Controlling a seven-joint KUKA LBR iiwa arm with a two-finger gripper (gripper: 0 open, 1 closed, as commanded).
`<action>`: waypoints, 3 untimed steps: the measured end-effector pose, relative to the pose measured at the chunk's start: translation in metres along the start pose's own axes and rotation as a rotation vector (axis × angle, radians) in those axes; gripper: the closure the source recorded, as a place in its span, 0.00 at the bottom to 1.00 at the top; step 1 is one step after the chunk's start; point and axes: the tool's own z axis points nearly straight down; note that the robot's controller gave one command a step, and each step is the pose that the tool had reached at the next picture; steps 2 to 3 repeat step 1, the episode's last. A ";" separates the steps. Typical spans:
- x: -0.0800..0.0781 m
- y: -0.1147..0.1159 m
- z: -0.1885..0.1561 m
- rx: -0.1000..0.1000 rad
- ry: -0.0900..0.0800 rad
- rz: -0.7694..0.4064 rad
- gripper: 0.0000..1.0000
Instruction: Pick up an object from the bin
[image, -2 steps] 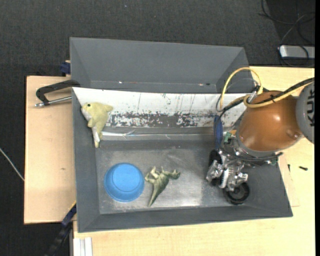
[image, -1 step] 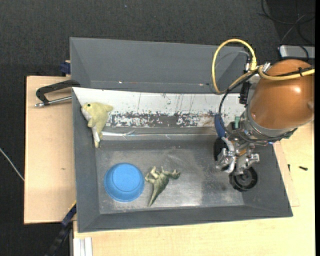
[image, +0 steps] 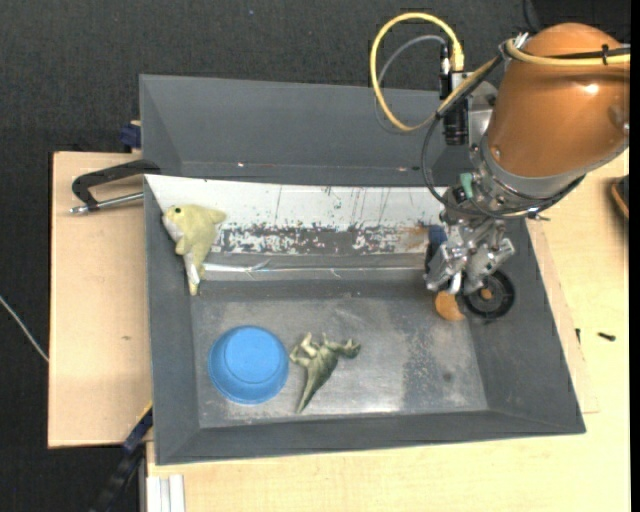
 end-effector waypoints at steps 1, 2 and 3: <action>0.012 0.010 0.005 -0.008 0.002 -0.098 1.00; 0.012 0.010 0.005 -0.008 0.002 -0.098 1.00; 0.012 0.010 0.005 -0.008 0.002 -0.098 1.00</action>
Offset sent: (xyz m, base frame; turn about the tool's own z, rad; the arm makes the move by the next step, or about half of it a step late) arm -0.0027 -0.0155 -0.0028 -0.1042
